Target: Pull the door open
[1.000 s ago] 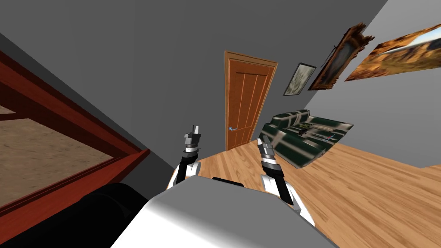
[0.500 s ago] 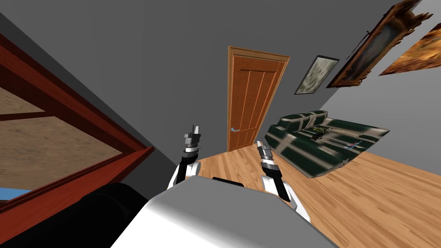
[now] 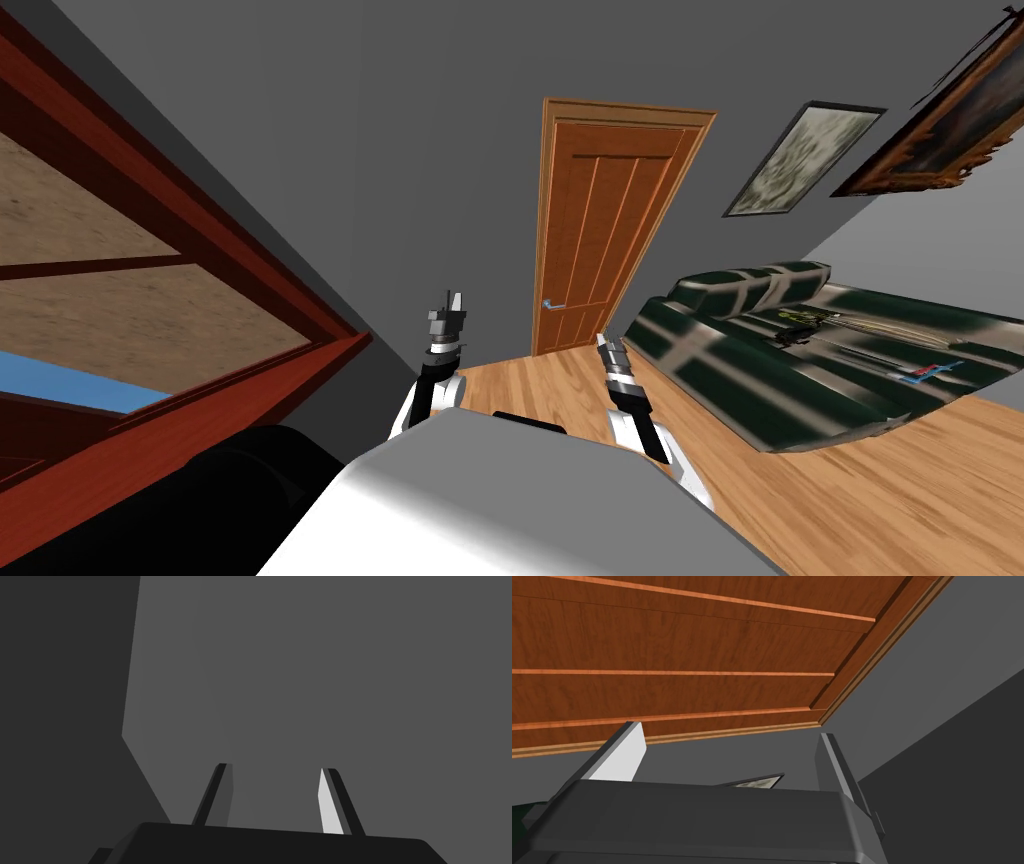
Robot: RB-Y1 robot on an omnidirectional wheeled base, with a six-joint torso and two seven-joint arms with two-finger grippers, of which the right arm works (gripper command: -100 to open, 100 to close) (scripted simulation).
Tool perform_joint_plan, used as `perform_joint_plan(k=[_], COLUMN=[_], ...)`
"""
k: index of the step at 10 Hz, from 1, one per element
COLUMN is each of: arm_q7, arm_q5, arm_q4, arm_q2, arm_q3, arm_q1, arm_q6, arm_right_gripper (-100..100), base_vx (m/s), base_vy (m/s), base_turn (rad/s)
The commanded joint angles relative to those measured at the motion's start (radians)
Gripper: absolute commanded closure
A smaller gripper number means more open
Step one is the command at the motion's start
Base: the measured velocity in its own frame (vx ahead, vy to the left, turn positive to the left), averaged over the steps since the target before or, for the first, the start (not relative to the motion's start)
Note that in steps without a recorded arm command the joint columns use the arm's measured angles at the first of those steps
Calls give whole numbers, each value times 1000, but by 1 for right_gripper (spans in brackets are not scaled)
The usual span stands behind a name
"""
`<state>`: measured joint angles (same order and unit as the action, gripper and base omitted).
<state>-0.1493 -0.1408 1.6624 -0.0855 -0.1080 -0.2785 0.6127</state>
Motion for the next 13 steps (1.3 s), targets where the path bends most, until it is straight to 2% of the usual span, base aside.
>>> perform_joint_plan(k=[1,2,3,4,6,7,8,9,11,12,13], arm_q7=[-6,-6,-11,-11,-22,-22,-27,-27,-37,-37,-42], arm_q5=[-3,-3,-5,-5,-9,-9,-11,-11,-15,-15,-17], arm_q4=[-50,-60,-98,-104,-177,-192,-230,-236,-304,-323,-363], arm_q2=[-5,-5,-8,-8,-15,-15,-18,-18,-24,-24,-27], arm_q3=[-13,-13,-23,-23,-44,-44,-54,-54,-75,-75,-85], arm_q1=[20,20,34,34,62,62,76,76,104,104,117], arm_q6=[7,7,16,16,36,36,45,45,64,64,74], arm_right_gripper=[-100,-100,-100,-100,-100,-100,-100,-100,-100,-100,-100], base_vx=[42,34,47,33,44,49,46,35,61,43,34], base_vy=[-29,-28,-26,-28,-36,-44,-38,-34,-44,-46,-34], base_turn=[111,69,137,80,187,65,108,76,185,60,127])
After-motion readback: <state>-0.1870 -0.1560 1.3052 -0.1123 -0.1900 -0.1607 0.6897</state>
